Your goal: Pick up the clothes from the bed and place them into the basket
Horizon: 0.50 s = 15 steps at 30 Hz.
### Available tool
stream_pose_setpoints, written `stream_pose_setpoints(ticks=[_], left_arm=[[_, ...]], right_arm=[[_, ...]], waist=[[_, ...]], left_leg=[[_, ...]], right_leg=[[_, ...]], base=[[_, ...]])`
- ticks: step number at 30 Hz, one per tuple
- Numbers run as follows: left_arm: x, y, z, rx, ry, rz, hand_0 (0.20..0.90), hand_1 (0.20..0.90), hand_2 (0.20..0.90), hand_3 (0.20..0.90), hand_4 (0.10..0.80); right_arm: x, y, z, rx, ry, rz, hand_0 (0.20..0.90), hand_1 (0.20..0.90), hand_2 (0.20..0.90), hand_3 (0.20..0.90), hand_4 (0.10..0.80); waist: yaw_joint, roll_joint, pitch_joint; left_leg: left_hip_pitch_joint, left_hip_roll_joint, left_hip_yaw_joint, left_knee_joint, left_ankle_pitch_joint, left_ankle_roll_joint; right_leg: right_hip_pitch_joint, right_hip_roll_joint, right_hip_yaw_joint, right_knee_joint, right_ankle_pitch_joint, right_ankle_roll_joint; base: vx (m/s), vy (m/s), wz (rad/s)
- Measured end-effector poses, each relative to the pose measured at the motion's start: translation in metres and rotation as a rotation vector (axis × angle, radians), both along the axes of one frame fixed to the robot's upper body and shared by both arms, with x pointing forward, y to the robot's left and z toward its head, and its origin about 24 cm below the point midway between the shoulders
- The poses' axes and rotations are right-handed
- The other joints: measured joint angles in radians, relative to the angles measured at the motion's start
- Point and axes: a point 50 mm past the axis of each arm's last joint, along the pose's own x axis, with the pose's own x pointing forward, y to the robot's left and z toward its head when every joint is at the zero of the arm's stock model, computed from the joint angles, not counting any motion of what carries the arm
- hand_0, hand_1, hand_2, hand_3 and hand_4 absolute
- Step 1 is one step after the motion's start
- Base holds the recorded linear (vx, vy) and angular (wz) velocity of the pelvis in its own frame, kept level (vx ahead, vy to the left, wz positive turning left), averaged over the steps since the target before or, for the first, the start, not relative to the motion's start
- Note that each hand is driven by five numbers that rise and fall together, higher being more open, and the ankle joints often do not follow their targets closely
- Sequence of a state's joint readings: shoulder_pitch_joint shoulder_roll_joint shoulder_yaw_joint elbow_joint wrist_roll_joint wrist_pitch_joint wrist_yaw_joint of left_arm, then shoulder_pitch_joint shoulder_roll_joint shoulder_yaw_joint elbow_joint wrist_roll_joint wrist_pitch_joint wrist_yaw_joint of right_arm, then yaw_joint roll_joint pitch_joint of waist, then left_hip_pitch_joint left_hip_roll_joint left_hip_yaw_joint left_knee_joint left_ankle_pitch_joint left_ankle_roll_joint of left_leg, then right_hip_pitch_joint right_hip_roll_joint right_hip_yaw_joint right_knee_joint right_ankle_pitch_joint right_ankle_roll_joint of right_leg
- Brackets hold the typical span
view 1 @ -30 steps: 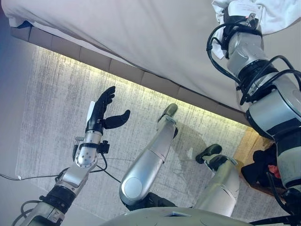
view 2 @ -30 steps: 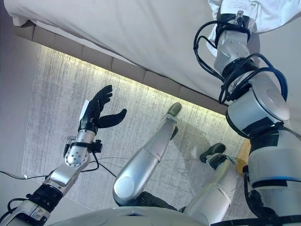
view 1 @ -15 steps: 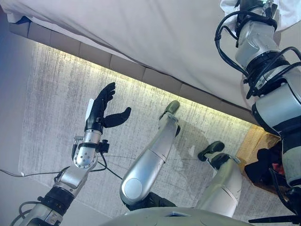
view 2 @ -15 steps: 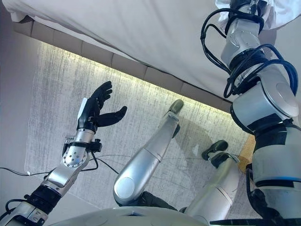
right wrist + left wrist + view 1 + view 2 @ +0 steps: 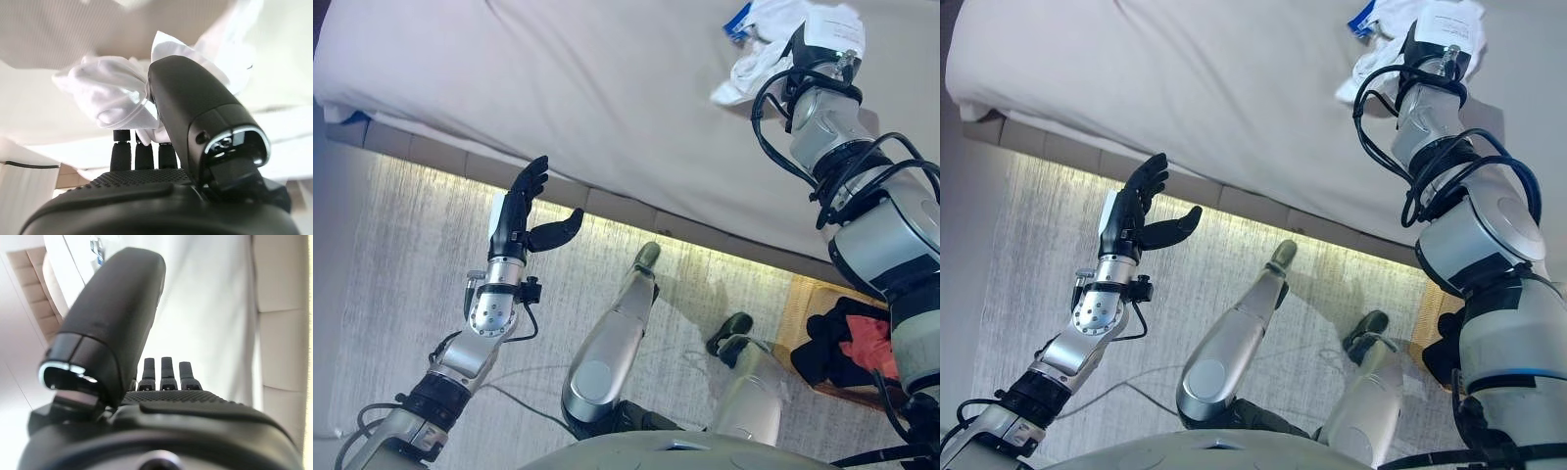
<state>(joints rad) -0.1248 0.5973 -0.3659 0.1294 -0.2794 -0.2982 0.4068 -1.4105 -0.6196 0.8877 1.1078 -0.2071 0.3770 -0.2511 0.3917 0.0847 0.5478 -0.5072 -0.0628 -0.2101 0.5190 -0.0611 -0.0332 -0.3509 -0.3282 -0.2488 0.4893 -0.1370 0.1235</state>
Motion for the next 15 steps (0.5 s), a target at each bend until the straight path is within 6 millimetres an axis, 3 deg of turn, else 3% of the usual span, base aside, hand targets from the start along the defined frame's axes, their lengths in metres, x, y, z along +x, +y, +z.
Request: stream_pose_setpoints(ticks=[7, 11, 15], left_arm=[[0.01, 0.004, 0.003, 0.028, 0.024, 0.032, 0.9, 0.9, 0.9, 0.9, 0.8], [0.012, 0.008, 0.0, 0.05, 0.074, 0.055, 0.9, 0.9, 0.9, 0.9, 0.8], [0.013, 0.011, -0.003, 0.063, 0.117, 0.044, 0.9, 0.9, 0.9, 0.9, 0.8]], right_arm=[[-0.007, 0.001, 0.006, 0.062, -0.136, 0.075, 0.3, 0.3, 0.3, 0.2, 0.1], [-0.02, 0.004, 0.041, 0.068, -0.333, 0.142, 0.3, 0.3, 0.3, 0.2, 0.1], [-0.039, -0.009, 0.071, 0.053, -0.446, 0.16, 0.3, 0.3, 0.3, 0.2, 0.1]], waist=[[-0.033, -0.045, -0.003], [-0.063, -0.073, -0.006], [-0.087, -0.081, -0.01]], left_leg=[[0.224, 0.038, 0.041, -0.158, 0.023, -0.005], [0.318, 0.06, 0.074, -0.228, 0.033, -0.008], [0.394, 0.063, 0.089, -0.28, 0.035, -0.008]], right_leg=[[0.209, 0.033, -0.01, -0.181, 0.061, -0.001], [0.294, 0.056, 0.006, -0.28, 0.098, -0.01], [0.363, 0.063, 0.014, -0.333, 0.11, -0.01]], base=[[0.012, -0.073, -0.19], [0.092, -0.057, -0.24], [0.074, -0.061, -0.13]])
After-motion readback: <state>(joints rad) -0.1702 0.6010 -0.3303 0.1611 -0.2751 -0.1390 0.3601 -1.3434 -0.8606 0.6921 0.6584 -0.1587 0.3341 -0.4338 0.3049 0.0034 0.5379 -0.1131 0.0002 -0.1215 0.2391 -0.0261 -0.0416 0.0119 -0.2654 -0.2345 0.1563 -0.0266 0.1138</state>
